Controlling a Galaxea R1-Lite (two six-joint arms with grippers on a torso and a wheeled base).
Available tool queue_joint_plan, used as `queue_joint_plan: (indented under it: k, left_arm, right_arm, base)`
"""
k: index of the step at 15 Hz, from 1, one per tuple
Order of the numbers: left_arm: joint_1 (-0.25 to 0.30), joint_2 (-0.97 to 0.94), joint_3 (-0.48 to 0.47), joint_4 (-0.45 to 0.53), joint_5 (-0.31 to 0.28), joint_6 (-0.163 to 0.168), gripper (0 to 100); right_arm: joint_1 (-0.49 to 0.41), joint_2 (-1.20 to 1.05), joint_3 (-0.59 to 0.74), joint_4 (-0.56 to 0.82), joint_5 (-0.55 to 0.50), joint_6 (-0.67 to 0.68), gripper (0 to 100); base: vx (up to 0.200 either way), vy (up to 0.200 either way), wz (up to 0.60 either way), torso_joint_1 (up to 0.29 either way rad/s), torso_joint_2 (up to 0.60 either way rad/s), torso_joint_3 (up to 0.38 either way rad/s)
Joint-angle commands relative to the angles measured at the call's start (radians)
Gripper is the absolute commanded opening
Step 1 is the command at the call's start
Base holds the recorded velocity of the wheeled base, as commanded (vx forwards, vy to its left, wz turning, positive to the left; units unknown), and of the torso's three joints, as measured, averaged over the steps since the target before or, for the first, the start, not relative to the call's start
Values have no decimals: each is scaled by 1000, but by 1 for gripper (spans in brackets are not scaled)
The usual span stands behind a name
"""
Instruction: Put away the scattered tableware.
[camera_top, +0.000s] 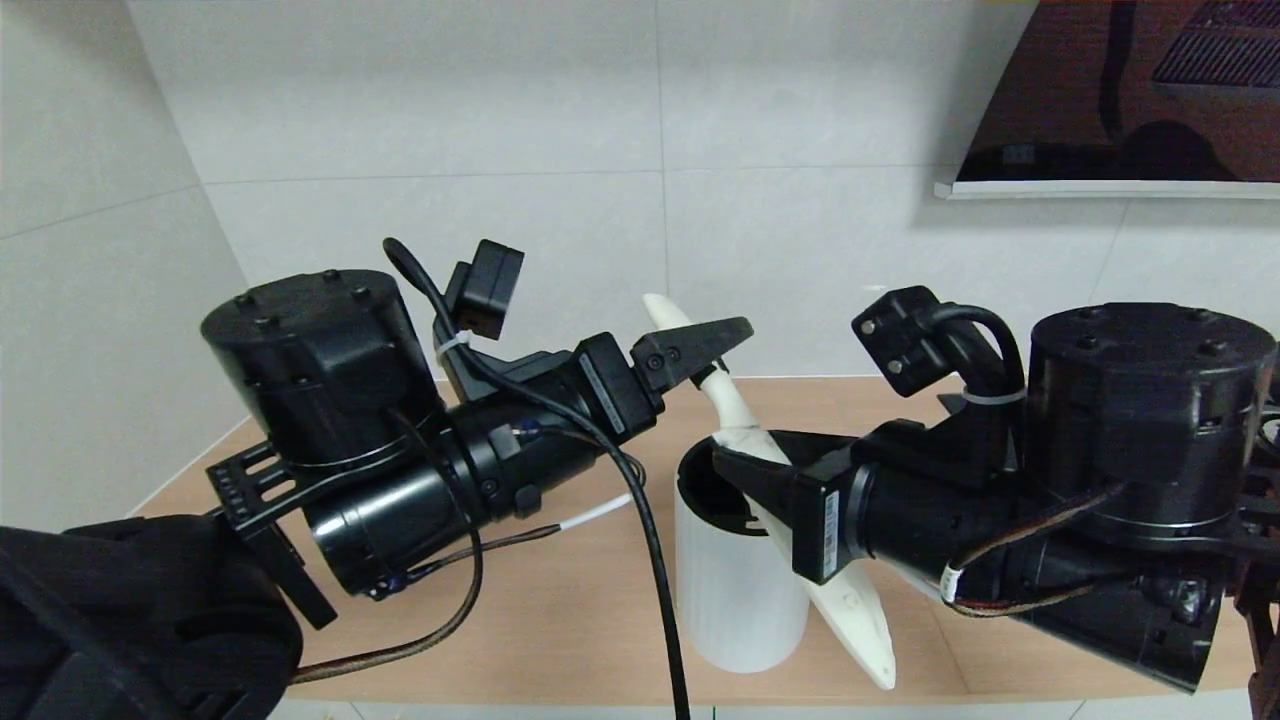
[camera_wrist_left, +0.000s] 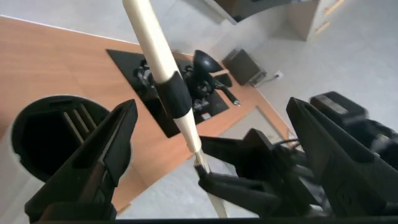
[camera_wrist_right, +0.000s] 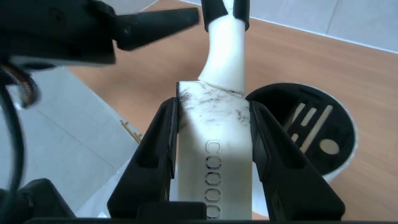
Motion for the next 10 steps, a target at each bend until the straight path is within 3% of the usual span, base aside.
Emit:
queue_joint_plan:
  k: [1, 10]
  left_arm:
    - [-3, 18, -3, 0, 4, 0, 100]
    - [-5, 48, -5, -15, 27, 1, 100]
  right_arm:
    - [4, 12, 3, 0, 0, -1, 0]
    - [33, 6, 12, 0, -24, -4, 0]
  base:
    - [0, 0, 0, 0, 0, 0]
    - [0, 0, 0, 0, 0, 0]
